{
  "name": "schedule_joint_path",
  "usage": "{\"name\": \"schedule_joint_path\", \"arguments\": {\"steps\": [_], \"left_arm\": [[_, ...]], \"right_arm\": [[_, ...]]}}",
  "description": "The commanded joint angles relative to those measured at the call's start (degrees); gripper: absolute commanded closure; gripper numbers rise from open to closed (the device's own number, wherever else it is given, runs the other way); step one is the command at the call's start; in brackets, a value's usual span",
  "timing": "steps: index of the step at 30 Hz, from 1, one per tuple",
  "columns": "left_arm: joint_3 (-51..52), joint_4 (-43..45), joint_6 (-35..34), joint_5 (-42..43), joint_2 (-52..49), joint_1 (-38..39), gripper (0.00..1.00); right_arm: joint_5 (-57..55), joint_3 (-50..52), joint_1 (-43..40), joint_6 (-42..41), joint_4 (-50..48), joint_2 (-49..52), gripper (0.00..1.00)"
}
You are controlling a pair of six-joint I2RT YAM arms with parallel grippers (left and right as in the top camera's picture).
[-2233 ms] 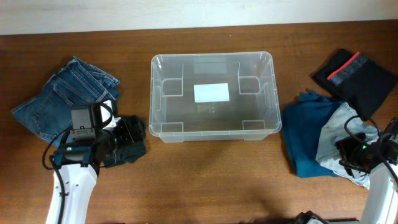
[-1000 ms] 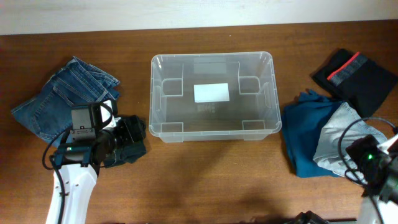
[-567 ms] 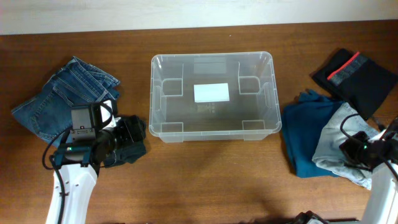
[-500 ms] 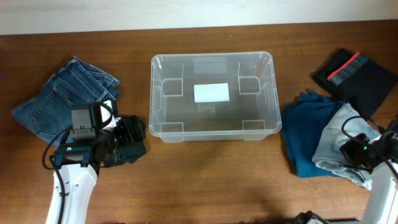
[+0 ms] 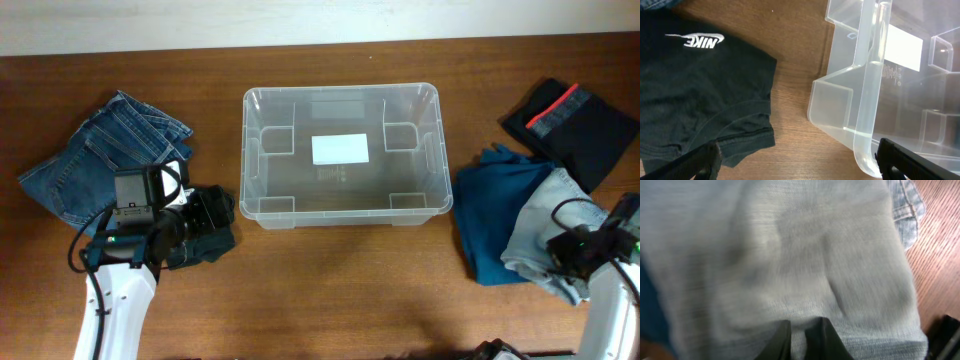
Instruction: Pack container
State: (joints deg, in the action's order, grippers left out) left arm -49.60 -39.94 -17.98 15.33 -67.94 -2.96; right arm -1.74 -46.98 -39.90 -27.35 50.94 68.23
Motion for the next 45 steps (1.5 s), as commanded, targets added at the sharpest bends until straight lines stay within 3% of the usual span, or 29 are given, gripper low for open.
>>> {"name": "schedule_joint_path", "arguments": {"steps": [1, 5, 8, 12, 23, 26, 27, 32, 39, 45], "left_arm": [[-0.24, -0.04, 0.92, -0.37, 0.02, 0.20, 0.01], [-0.24, -0.02, 0.92, -0.37, 0.02, 0.20, 0.01], [-0.24, -0.02, 0.92, -0.37, 0.02, 0.20, 0.01], [-0.24, -0.02, 0.92, -0.37, 0.02, 0.20, 0.01], [-0.24, -0.02, 0.92, -0.37, 0.02, 0.20, 0.01], [-0.24, -0.02, 0.92, -0.37, 0.04, 0.20, 0.01], [-0.24, -0.02, 0.92, -0.37, 0.04, 0.20, 0.01], [-0.24, -0.02, 0.92, -0.37, 0.04, 0.20, 0.01], [-0.24, -0.02, 0.92, -0.37, 0.04, 0.20, 0.01], [-0.24, -0.02, 0.92, -0.37, 0.04, 0.20, 0.01]], "right_arm": [[-1.75, 5.40, 0.50, -2.05, -2.84, 0.79, 0.85], [-1.77, 10.40, 0.50, -2.10, -7.91, 0.79, 0.85], [-1.77, 12.26, 0.50, -2.10, -9.73, 0.79, 0.72], [-1.68, 12.55, 0.50, -1.77, -10.10, 0.76, 0.70], [1.29, 1.55, 0.50, 1.97, -0.83, -0.07, 0.60], [1.36, -1.25, 0.02, 0.68, 1.18, -1.22, 0.07], [1.55, -1.66, -0.59, -0.59, 1.73, -1.73, 0.01], [8.11, -1.79, -6.80, -2.80, 2.75, -4.48, 0.01], [15.72, -1.77, -22.03, -0.90, 3.26, -4.70, 0.02], [23.43, 0.00, -28.59, 0.63, 2.78, -3.28, 0.02]]}}
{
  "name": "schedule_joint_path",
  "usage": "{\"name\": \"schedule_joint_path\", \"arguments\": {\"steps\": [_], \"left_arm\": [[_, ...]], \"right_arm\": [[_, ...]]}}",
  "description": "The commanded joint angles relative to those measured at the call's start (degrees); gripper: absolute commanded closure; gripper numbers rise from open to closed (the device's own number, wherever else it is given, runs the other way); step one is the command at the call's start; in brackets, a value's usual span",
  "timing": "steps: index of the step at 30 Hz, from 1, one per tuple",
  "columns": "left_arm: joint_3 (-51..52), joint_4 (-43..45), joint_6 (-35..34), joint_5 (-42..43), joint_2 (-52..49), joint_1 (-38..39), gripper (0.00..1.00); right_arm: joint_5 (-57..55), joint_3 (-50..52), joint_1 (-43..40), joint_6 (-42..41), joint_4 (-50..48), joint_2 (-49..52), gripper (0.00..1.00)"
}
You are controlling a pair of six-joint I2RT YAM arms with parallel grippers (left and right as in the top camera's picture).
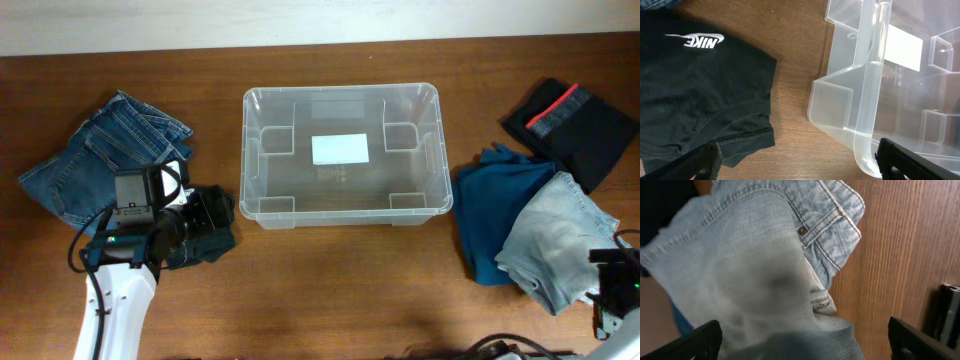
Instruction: Pack container
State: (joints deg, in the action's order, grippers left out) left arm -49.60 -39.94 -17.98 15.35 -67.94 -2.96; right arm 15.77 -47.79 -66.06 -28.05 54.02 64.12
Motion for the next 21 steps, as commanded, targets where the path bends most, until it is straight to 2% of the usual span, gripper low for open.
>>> {"name": "schedule_joint_path", "arguments": {"steps": [1, 14, 21], "left_arm": [[-0.24, -0.02, 0.92, -0.39, 0.04, 0.20, 0.01], [-0.24, -0.02, 0.92, -0.39, 0.04, 0.20, 0.01], [-0.24, -0.02, 0.92, -0.39, 0.04, 0.20, 0.00]], "right_arm": [[6.29, 1.49, -3.13, 2.05, -0.96, 1.16, 0.02], [6.95, 9.03, -4.13, 6.67, -7.85, 3.76, 0.02], [11.52, 16.26, -4.13, 8.57, -16.31, 3.76, 0.02]]}}
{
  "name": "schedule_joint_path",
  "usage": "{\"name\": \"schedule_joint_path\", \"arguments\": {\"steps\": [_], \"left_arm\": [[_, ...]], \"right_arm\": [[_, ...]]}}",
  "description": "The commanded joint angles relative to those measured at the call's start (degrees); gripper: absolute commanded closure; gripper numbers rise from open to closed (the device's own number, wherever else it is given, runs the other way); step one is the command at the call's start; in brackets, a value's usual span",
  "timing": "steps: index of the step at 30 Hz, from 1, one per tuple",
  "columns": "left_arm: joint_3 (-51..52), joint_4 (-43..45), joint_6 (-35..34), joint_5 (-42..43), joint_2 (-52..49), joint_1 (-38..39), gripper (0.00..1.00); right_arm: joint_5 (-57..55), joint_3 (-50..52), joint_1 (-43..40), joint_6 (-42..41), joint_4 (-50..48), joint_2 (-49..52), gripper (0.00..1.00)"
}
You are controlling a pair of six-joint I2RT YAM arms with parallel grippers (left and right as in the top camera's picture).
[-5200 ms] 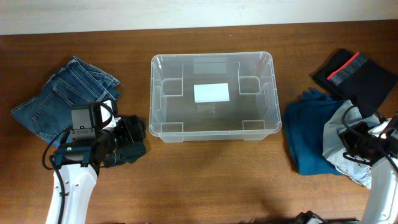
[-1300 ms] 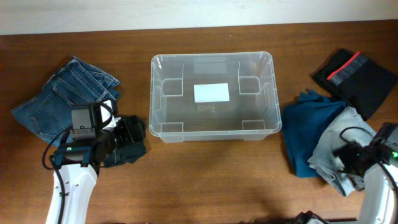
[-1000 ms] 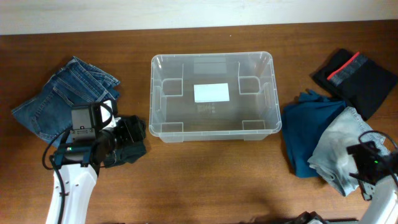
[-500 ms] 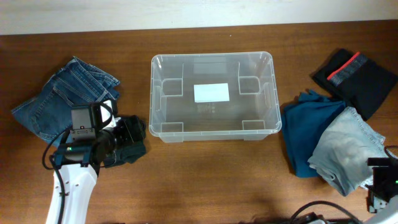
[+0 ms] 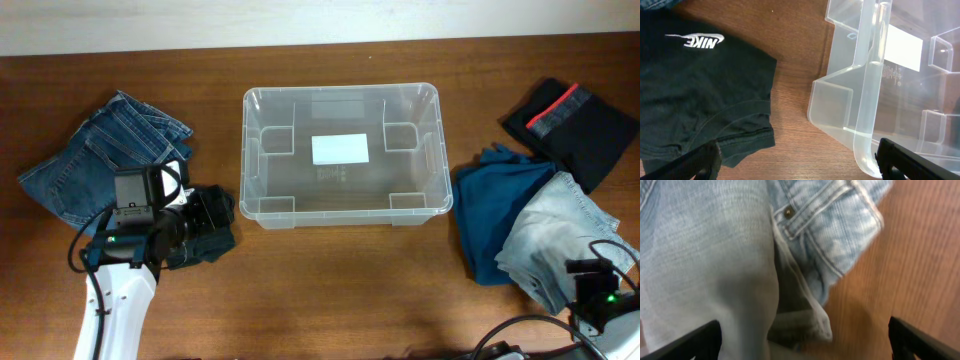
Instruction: Pack container
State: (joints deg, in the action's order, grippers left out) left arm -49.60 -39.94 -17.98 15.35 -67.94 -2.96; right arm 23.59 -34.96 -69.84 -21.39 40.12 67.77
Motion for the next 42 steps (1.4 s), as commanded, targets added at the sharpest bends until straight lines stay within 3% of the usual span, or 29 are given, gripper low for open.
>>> {"name": "schedule_joint_path", "arguments": {"steps": [1, 10, 18, 36, 42], "left_arm": [[-0.24, -0.02, 0.92, -0.39, 0.02, 0.20, 0.01], [-0.24, -0.02, 0.92, -0.39, 0.04, 0.20, 0.01], [-0.24, -0.02, 0.92, -0.39, 0.04, 0.20, 0.01], [-0.24, -0.02, 0.92, -0.39, 0.04, 0.20, 0.01], [-0.24, -0.02, 0.92, -0.39, 0.04, 0.20, 0.01]], "right_arm": [[4.79, 4.66, -0.35, 1.92, -4.17, 0.11, 0.02], [13.42, 11.43, -0.35, 1.40, -12.81, 0.11, 0.02], [13.29, 11.87, -0.35, 1.49, -19.43, 0.11, 0.02], [13.29, 11.93, -0.35, 1.44, -23.47, 0.13, 0.00], [13.29, 11.93, -0.31, 1.44, -24.90, 1.01, 0.18]]}}
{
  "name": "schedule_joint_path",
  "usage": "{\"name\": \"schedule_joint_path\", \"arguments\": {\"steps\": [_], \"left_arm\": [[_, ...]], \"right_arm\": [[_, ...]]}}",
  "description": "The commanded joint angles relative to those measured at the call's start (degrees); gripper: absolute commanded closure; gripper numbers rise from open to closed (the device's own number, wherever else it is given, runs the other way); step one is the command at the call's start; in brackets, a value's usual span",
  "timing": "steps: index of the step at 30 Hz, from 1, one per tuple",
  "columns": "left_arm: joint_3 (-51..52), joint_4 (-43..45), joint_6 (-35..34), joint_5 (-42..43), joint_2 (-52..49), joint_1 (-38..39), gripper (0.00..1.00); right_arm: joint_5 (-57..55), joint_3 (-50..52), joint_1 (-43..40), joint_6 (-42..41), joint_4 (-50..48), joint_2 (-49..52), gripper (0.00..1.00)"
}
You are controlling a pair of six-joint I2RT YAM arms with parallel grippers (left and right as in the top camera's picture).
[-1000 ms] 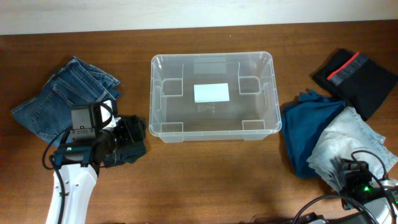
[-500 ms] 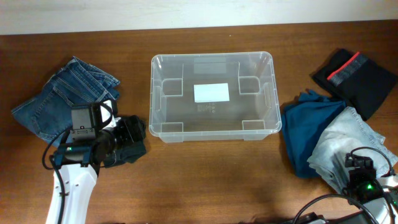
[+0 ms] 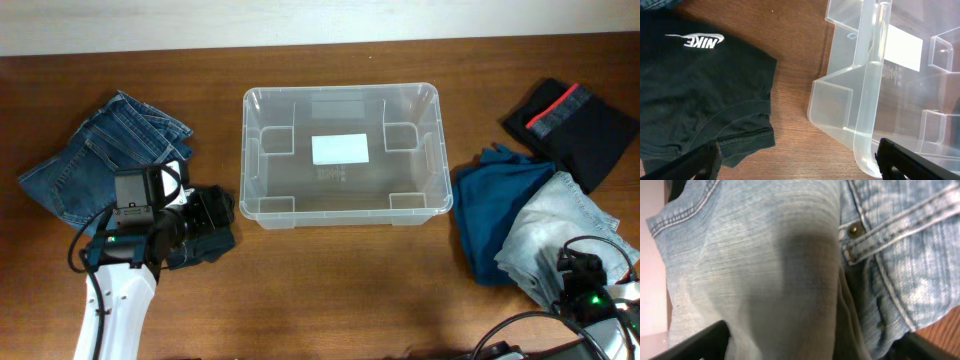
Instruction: Pack container
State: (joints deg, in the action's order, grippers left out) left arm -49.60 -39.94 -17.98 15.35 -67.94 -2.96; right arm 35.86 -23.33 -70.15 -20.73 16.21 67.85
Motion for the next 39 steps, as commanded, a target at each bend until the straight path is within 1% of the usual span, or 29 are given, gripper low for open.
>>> {"name": "schedule_joint_path", "arguments": {"steps": [1, 3, 7, 8, 9, 10, 12, 13, 18, 19, 21, 22, 23, 27, 32, 35, 39], "left_arm": [[-0.24, -0.02, 0.92, -0.39, 0.04, 0.20, 0.01], [-0.24, -0.02, 0.92, -0.39, 0.04, 0.20, 0.01], [-0.24, -0.02, 0.92, -0.39, 0.02, 0.20, 0.01], [-0.24, -0.02, 0.92, -0.39, 0.04, 0.20, 0.01], [-0.24, -0.02, 0.92, -0.39, 0.04, 0.20, 0.01], [-0.24, -0.02, 0.92, -0.39, 0.04, 0.20, 0.01], [-0.24, -0.02, 0.92, -0.39, 0.02, 0.20, 0.01], [-0.24, -0.02, 0.92, -0.39, 0.02, 0.20, 0.00], [-0.24, -0.02, 0.92, -0.39, 0.04, 0.20, 0.01], [-0.24, -0.02, 0.92, -0.39, 0.04, 0.20, 0.01], [-0.24, -0.02, 0.92, -0.39, 0.02, 0.20, 0.01], [-0.24, -0.02, 0.92, -0.39, 0.04, 0.20, 0.01], [-0.24, -0.02, 0.92, -0.39, 0.04, 0.20, 0.01], [-0.24, -0.02, 0.92, -0.39, 0.04, 0.20, 0.01], [-0.24, -0.02, 0.92, -0.39, 0.04, 0.20, 0.01], [-0.24, -0.02, 0.92, -0.39, 0.04, 0.20, 0.01], [-0.24, -0.02, 0.92, -0.39, 0.04, 0.20, 0.00]], "right_arm": [[1.03, 0.31, 0.00, 0.79, -1.29, 1.51, 0.22], [1.01, 0.31, 0.00, 0.81, -1.77, 2.71, 0.29], [1.01, 0.31, 0.00, 0.83, -3.45, 6.54, 0.33], [1.01, 0.31, 0.00, 0.85, -3.76, 7.39, 0.36], [1.03, 0.31, 0.00, 0.87, -4.24, 8.28, 0.42], [1.27, 0.28, 0.00, 1.07, -4.48, 9.01, 0.55], [3.37, 0.26, 0.00, 4.17, -4.52, 8.94, 0.72], [4.61, 0.17, 0.00, 5.88, -4.52, 8.68, 0.76], [5.75, -0.15, 0.00, 6.99, -2.89, 5.40, 0.76], [5.73, -0.42, 0.00, 6.99, -1.95, 4.26, 0.77], [5.75, -1.11, 0.00, 6.99, -0.09, 1.95, 0.85], [5.75, -2.05, 0.00, 6.99, 1.79, -0.20, 0.93], [5.75, -2.99, 0.00, 6.99, 3.58, -1.84, 0.96], [5.75, -7.04, 0.00, 6.95, 10.36, -9.16, 0.96], [6.73, -12.00, 0.00, 6.54, 14.56, -18.80, 0.96], [11.98, -14.34, 0.02, 6.56, 14.91, -22.27, 0.96], [20.48, -17.99, 0.50, 6.34, 14.91, -23.74, 0.96]]}}
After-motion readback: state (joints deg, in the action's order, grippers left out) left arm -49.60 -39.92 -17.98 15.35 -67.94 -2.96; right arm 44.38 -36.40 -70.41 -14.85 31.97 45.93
